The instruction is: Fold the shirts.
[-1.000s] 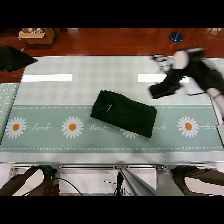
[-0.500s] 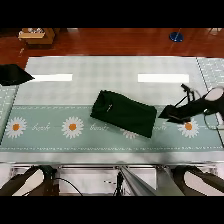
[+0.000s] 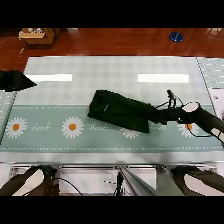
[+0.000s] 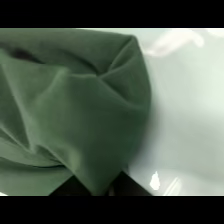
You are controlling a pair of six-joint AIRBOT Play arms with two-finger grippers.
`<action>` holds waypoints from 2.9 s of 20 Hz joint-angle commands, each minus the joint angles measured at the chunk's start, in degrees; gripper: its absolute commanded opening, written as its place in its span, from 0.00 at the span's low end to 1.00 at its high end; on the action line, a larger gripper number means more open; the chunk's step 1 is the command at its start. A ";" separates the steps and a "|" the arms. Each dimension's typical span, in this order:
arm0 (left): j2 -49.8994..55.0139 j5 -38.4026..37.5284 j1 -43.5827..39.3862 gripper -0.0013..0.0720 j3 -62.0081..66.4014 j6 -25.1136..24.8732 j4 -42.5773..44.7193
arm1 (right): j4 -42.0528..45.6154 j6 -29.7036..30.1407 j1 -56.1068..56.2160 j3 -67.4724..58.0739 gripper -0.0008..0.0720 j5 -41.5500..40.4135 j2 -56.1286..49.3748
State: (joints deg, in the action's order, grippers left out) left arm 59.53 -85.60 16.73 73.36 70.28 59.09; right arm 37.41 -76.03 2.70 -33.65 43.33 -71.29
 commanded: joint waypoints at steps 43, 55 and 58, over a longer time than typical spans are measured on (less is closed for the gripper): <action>6.71 13.16 -5.55 0.40 -0.20 1.01 0.24 | 54.88 -9.07 -34.10 -36.87 0.57 20.46 6.64; 17.79 14.58 -31.41 0.99 -0.15 15.54 28.76 | 47.98 -5.75 -1.81 -45.90 0.67 40.87 -13.53; 17.79 14.47 -31.41 0.99 -0.15 15.52 28.79 | 48.00 -5.77 -1.81 -45.90 0.67 40.94 -13.53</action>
State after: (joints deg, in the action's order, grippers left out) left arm 76.95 -71.29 -13.78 73.17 84.95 85.89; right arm 86.98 -82.00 -0.01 -79.31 83.15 -84.14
